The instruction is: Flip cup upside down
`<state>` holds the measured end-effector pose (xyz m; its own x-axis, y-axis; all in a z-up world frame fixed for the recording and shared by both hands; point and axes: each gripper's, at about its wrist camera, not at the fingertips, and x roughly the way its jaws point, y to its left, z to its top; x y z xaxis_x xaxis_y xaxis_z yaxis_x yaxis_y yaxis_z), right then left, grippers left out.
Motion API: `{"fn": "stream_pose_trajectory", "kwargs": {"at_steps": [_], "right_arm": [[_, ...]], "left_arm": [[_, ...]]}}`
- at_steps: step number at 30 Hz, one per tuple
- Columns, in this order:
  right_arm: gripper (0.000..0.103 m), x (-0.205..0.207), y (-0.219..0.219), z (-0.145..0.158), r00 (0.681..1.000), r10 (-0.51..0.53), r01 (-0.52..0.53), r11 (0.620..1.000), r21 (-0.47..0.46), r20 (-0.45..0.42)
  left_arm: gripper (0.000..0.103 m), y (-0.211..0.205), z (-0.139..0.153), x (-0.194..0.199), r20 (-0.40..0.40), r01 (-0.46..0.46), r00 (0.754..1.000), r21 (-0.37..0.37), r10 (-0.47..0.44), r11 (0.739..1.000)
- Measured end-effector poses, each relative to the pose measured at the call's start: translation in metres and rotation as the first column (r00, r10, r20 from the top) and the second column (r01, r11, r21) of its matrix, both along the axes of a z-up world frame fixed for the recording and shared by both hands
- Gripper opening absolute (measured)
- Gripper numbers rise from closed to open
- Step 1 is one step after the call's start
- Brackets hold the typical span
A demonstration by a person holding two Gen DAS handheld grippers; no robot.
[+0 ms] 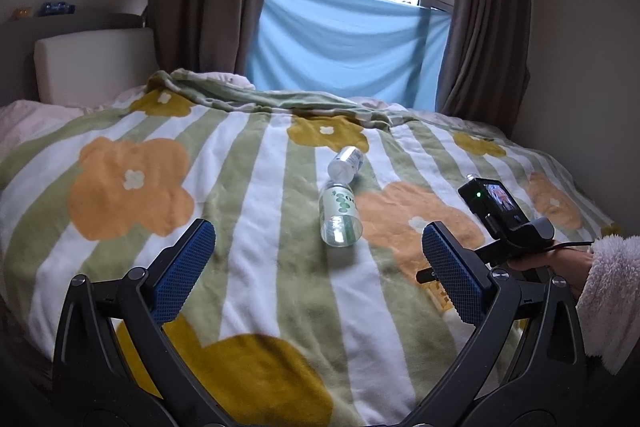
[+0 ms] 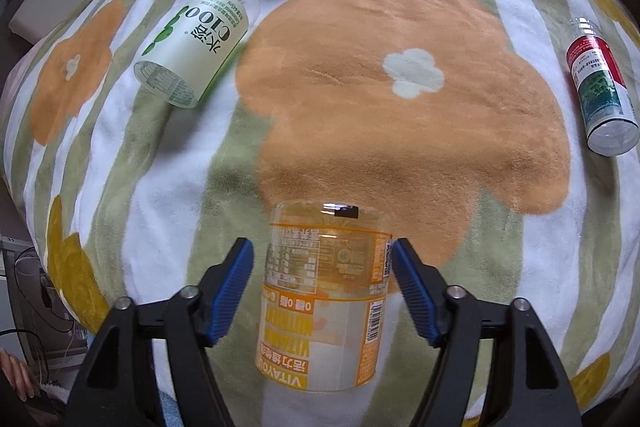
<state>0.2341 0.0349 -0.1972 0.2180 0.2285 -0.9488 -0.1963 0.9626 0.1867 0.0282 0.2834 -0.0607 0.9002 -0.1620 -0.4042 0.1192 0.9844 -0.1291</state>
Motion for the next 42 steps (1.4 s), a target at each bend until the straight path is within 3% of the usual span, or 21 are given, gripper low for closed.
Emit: {"fn": "stream_pose_trajectory", "kwargs": {"at_steps": [2,9,14,16,18,21,25,28,31,33,37,40,42], "right_arm": [[0.102,-0.001,-0.006,-0.001,1.0,-0.025,0.026,1.0,0.018,-0.003],[0.103,-0.02,-0.037,0.022,0.994,-0.095,0.089,0.989,0.12,0.047],[0.103,-0.056,-0.058,0.06,0.979,-0.102,0.068,0.98,0.188,0.176],[0.103,-0.079,-0.07,0.078,0.95,-0.115,0.06,0.98,0.19,0.291],[0.103,-0.101,-0.074,0.092,0.91,-0.107,0.066,0.991,0.116,0.401],[0.103,-0.131,-0.078,0.103,0.837,-0.097,0.086,0.995,0.047,0.539],[0.103,-0.166,-0.092,0.105,0.722,-0.107,0.11,0.993,0.04,0.684],[0.103,-0.18,-0.099,0.1,0.676,-0.11,0.107,0.993,0.051,0.729],[0.103,-0.191,-0.105,0.097,0.627,-0.125,0.1,0.992,0.08,0.769],[0.103,-0.195,-0.11,0.094,0.61,-0.143,0.091,0.99,0.11,0.779],[0.103,-0.193,-0.121,0.086,0.61,-0.155,0.068,0.987,0.143,0.777],[0.103,-0.191,-0.134,0.081,0.616,-0.165,0.068,0.985,0.157,0.77],[0.103,-0.193,-0.144,0.078,0.616,-0.179,0.068,0.982,0.175,0.767]], "left_arm": [[0.103,-0.001,0.001,0.0,-0.002,0.003,1.0,-0.003,-0.003,1.0],[0.103,-0.01,0.008,0.003,-0.02,0.011,1.0,0.005,-0.011,1.0],[0.103,-0.026,0.012,0.016,-0.064,0.037,0.997,-0.003,-0.037,0.999],[0.103,-0.037,0.012,0.028,-0.107,0.077,0.991,-0.037,-0.08,0.996],[0.103,-0.047,0.01,0.049,-0.191,0.124,0.971,-0.103,-0.142,0.987],[0.103,-0.067,0.005,0.085,-0.32,0.169,0.921,-0.185,-0.222,0.968],[0.103,-0.106,-0.012,0.125,-0.465,0.195,0.842,-0.211,-0.273,0.958],[0.103,-0.142,-0.04,0.156,-0.611,0.201,0.75,-0.154,-0.253,0.967],[0.103,-0.168,-0.076,0.181,-0.746,0.2,0.627,-0.124,-0.225,0.972],[0.103,-0.18,-0.095,0.193,-0.808,0.176,0.545,-0.152,-0.224,0.973],[0.103,-0.2,-0.128,0.216,-0.887,0.114,0.426,-0.142,-0.177,0.983],[0.093,-0.202,-0.151,0.224,-0.924,0.024,0.351,-0.155,-0.154,0.988],[0.086,-0.204,-0.159,0.223,-0.933,0.003,0.331,-0.151,-0.143,0.989]]}}
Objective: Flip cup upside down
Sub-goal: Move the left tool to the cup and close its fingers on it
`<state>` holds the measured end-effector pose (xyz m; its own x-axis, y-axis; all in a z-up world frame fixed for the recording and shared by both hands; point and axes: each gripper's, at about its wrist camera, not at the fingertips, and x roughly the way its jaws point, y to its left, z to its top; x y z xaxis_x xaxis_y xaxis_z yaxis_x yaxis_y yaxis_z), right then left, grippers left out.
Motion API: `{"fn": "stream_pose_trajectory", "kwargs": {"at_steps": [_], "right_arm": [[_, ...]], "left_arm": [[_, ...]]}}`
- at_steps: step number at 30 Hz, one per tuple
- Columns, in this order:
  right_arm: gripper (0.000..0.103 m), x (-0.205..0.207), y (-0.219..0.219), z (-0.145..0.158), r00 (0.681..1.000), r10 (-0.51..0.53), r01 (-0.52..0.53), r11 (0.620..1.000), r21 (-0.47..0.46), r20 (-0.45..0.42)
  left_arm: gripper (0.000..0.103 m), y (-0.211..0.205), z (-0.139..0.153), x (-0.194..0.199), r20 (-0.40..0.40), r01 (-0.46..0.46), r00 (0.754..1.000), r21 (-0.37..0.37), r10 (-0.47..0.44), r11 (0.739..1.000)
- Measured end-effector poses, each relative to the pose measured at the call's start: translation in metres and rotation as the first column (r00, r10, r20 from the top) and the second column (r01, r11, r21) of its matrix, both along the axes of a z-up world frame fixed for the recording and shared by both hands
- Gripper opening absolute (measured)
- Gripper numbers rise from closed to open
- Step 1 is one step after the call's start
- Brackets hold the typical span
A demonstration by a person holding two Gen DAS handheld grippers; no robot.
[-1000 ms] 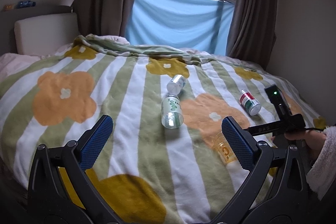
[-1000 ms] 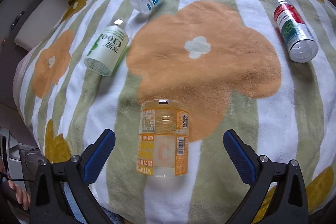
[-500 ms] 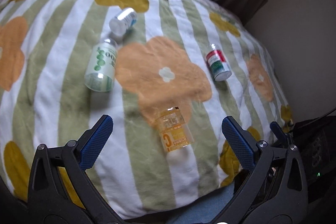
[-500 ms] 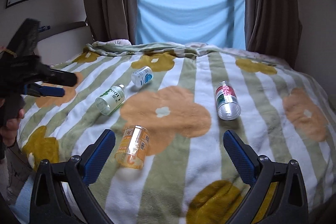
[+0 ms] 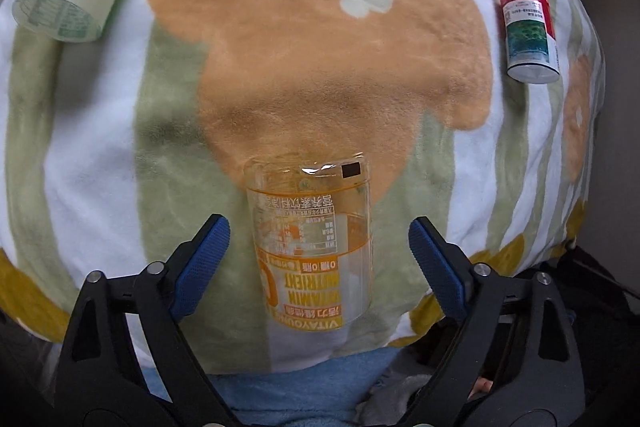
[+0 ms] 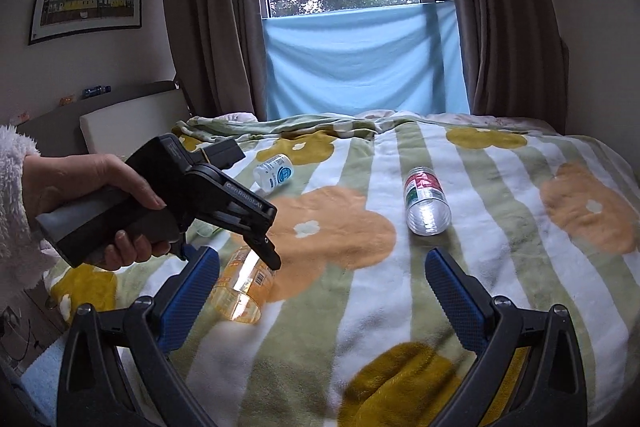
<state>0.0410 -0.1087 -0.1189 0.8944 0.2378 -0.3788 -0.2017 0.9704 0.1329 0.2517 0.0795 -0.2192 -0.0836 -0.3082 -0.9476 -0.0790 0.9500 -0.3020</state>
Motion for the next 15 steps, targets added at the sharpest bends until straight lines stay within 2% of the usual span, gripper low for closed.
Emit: {"fn": "stream_pose_trajectory", "kwargs": {"at_steps": [4,6,10,11,13,15], "right_arm": [[0.103,-0.002,-0.014,-0.006,1.0,0.008,-0.008,0.999,0.04,-0.008],[0.103,-0.003,-0.018,-0.008,1.0,0.015,-0.015,0.999,0.053,-0.012],[0.103,-0.008,-0.021,-0.01,1.0,0.024,-0.023,0.998,0.056,-0.012],[0.103,-0.009,-0.023,-0.01,1.0,0.025,-0.024,0.998,0.056,-0.011],[0.103,-0.011,-0.024,-0.01,1.0,0.027,-0.027,0.998,0.062,-0.011],[0.103,-0.012,-0.025,-0.01,1.0,0.028,-0.027,0.997,0.067,-0.011]], "left_arm": [[0.082,-0.003,-0.005,0.0,0.008,-0.003,1.0,0.066,0.003,0.998],[0.072,-0.003,-0.007,0.001,0.005,-0.018,1.0,0.068,0.017,0.998],[0.07,-0.008,-0.011,0.003,0.005,-0.015,1.0,0.079,0.015,0.997],[0.068,-0.01,-0.012,0.005,0.005,-0.013,1.0,0.081,0.013,0.997],[0.058,-0.012,-0.015,0.008,0.004,-0.012,1.0,0.089,0.012,0.996],[0.057,-0.015,-0.017,0.012,0.005,-0.015,1.0,0.089,0.015,0.996]]}}
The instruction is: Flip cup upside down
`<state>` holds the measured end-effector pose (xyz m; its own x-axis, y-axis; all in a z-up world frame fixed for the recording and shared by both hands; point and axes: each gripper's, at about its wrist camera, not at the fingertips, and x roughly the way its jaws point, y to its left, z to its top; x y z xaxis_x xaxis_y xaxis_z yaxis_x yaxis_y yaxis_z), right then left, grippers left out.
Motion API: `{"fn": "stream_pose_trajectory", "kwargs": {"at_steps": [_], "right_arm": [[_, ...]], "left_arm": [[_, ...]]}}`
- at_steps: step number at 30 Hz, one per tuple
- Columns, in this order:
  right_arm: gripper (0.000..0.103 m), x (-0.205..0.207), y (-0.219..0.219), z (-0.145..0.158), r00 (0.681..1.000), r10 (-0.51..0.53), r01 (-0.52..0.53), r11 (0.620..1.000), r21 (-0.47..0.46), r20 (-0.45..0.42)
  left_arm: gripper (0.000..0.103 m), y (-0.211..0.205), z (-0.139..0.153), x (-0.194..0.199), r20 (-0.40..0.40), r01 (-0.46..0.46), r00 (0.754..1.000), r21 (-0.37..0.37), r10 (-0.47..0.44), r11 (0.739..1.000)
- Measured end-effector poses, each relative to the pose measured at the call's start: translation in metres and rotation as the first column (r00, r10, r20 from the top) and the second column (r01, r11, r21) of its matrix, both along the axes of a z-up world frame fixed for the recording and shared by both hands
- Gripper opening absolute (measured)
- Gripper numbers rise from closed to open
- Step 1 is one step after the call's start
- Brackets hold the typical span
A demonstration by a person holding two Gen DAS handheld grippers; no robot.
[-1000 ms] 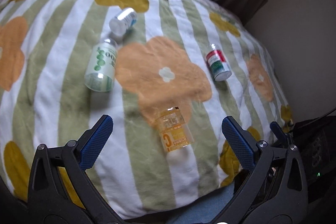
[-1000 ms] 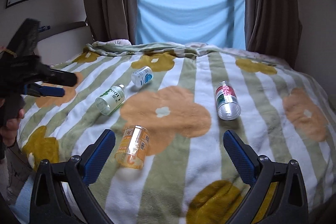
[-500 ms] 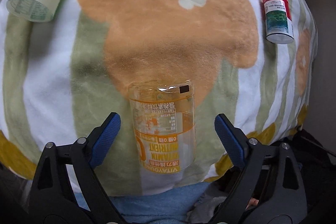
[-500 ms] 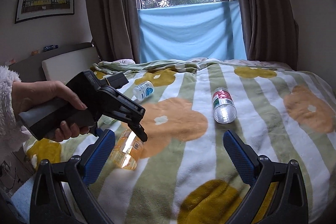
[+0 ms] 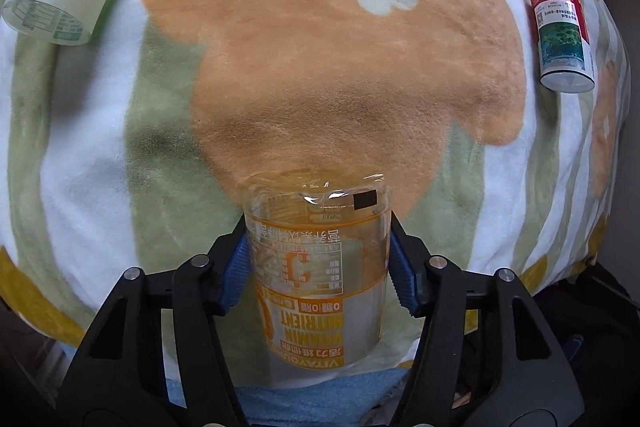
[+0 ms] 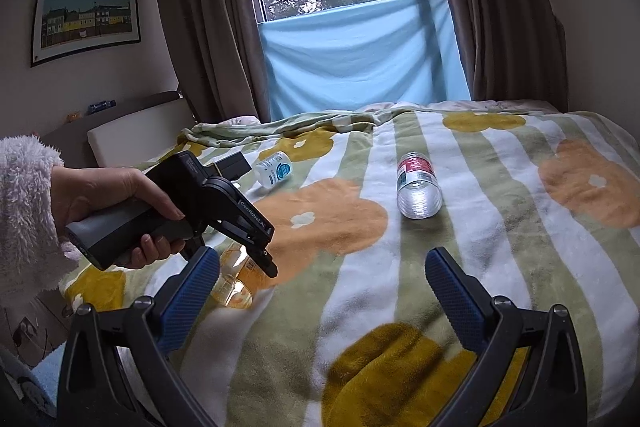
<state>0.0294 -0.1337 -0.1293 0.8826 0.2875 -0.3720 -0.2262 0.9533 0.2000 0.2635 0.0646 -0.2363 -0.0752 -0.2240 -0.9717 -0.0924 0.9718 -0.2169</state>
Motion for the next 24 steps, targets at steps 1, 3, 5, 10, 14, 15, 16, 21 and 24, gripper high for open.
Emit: {"fn": "stream_pose_trajectory", "kwargs": {"at_steps": [1,3,5,10,14,15,16,21,24], "right_arm": [[0.103,-0.001,-0.001,0.0,1.0,0.001,-0.001,1.0,0.003,0.0],[0.103,-0.003,-0.001,0.0,1.0,0.003,-0.003,1.0,0.006,0.0],[0.103,-0.004,-0.002,0.0,1.0,0.002,-0.002,1.0,0.006,0.0],[0.103,-0.007,-0.003,0.001,1.0,0.0,0.0,1.0,0.006,-0.001],[0.103,-0.013,-0.005,0.0,1.0,0.0,0.0,1.0,-0.001,-0.019],[0.103,-0.014,-0.005,-0.001,1.0,-0.001,0.0,1.0,-0.007,-0.026],[0.103,-0.015,-0.005,-0.003,0.999,-0.001,0.0,1.0,-0.013,-0.036],[0.103,-0.016,-0.008,-0.014,0.996,-0.007,0.004,1.0,-0.03,-0.09],[0.103,-0.015,-0.01,-0.019,0.993,-0.011,0.007,1.0,-0.028,-0.115]], "left_arm": [[0.057,0.0,0.0,0.0,0.002,0.0,1.0,-0.002,0.0,1.0],[0.057,0.0,0.0,0.001,0.004,0.009,1.0,-0.005,-0.009,1.0],[0.057,0.002,0.0,0.001,0.011,0.002,1.0,-0.016,-0.002,1.0],[0.056,0.01,0.02,-0.007,0.14,0.015,0.99,-0.068,-0.006,0.998],[0.056,0.007,0.047,-0.029,0.463,0.075,0.885,-0.039,-0.048,0.996],[0.056,0.003,0.054,-0.037,0.552,0.091,0.83,0.009,-0.081,0.996],[0.056,-0.001,0.06,-0.046,0.626,0.107,0.772,0.042,-0.11,0.993],[0.056,-0.008,0.067,-0.068,0.797,0.133,0.577,0.122,-0.177,0.984],[0.056,-0.006,0.055,-0.076,0.801,0.126,0.568,0.141,-0.188,0.982]]}}
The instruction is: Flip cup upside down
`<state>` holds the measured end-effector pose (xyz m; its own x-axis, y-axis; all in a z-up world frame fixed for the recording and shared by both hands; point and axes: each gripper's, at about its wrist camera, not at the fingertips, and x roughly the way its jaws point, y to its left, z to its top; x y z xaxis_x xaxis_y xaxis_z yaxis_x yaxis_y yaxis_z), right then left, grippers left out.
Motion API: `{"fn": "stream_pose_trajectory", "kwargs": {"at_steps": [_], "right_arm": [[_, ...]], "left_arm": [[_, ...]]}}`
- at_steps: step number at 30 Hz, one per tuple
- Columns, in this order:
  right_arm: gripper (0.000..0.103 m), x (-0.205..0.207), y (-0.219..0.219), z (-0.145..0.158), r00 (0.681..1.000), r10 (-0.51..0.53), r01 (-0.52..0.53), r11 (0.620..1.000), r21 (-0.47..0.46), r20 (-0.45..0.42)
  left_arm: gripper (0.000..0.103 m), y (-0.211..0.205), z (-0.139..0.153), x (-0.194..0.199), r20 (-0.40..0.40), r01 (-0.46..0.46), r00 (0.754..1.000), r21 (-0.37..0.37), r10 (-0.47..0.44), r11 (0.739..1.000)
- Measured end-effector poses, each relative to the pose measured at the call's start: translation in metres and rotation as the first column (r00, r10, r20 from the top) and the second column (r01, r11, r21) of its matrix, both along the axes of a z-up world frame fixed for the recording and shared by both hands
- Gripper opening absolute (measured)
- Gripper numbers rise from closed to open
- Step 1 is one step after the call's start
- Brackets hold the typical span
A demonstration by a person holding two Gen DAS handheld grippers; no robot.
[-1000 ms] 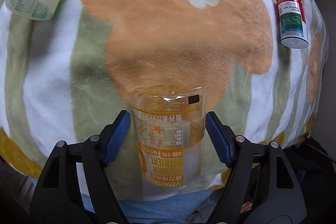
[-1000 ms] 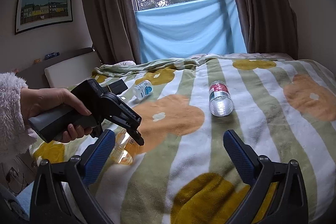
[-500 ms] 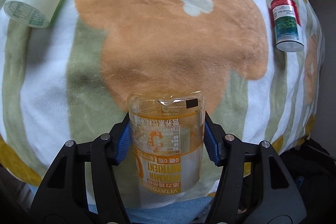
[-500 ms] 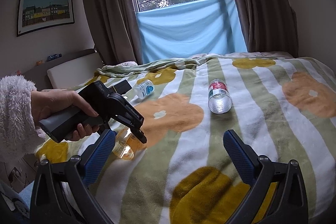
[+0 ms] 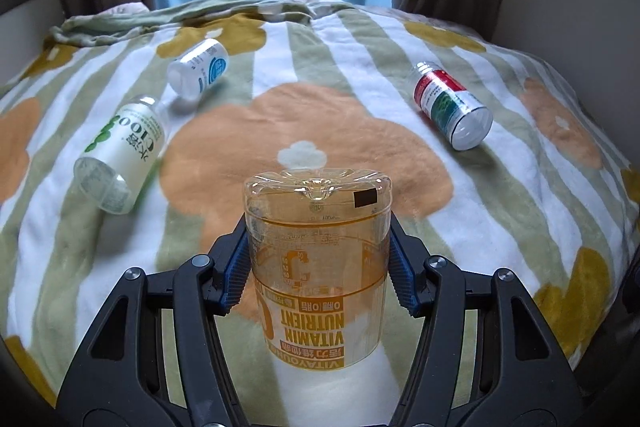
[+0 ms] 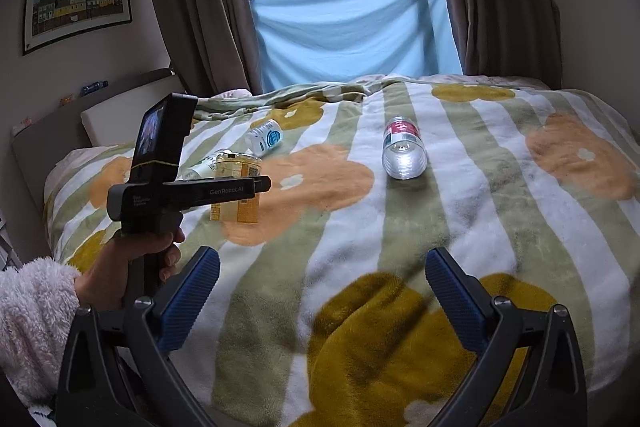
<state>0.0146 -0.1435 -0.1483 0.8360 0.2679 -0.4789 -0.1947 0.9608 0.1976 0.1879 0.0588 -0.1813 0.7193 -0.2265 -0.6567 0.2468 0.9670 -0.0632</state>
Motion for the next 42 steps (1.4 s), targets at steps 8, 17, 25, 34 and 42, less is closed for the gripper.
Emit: {"fn": "stream_pose_trajectory", "kwargs": {"at_steps": [8,17,25,34,42], "right_arm": [[0.103,0.009,0.004,-0.007,1.0,0.013,-0.013,1.0,0.011,-0.02],[0.103,0.016,0.017,-0.009,0.999,0.045,-0.045,0.999,0.007,-0.023],[0.103,0.018,0.016,-0.011,0.999,0.043,-0.042,0.999,0.017,-0.03],[0.103,0.019,0.018,-0.011,0.998,0.051,-0.051,0.999,0.006,-0.031],[0.103,0.019,0.025,-0.007,0.998,0.056,-0.057,0.998,-0.006,-0.028]], "left_arm": [[0.056,0.011,-0.012,-0.023,-0.022,0.01,1.0,-0.001,-0.01,1.0],[0.056,0.015,-0.012,-0.036,-0.036,0.025,0.999,0.001,-0.025,1.0],[0.056,0.017,-0.013,-0.044,-0.032,0.041,0.999,0.014,-0.04,0.999],[0.103,0.017,-0.009,-0.05,0.002,0.023,1.0,0.001,-0.023,1.0],[0.103,0.024,-0.007,-0.051,-0.032,0.011,0.999,-0.007,-0.012,1.0]]}}
